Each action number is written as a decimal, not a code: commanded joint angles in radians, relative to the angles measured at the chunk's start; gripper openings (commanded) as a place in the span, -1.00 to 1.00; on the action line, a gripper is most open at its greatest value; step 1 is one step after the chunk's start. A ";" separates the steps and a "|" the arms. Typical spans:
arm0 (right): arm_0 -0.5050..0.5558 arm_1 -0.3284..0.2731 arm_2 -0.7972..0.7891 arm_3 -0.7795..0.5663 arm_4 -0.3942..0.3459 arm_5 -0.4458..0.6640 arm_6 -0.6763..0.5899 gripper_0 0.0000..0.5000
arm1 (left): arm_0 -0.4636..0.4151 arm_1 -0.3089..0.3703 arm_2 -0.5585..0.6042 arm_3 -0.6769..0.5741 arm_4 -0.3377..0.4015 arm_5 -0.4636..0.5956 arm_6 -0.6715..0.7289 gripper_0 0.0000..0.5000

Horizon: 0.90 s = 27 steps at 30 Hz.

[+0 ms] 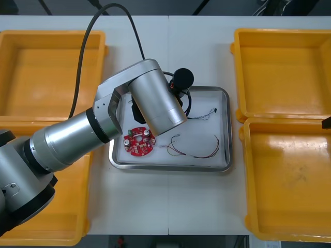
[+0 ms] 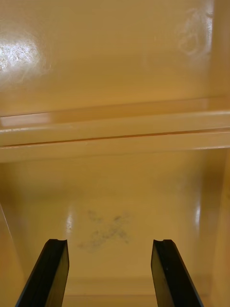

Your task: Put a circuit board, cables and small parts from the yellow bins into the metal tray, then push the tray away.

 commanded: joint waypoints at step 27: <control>0.010 -0.032 0.008 -0.007 0.006 -0.008 0.047 1.00 | -0.107 0.222 0.214 -0.282 0.256 0.230 0.054 1.00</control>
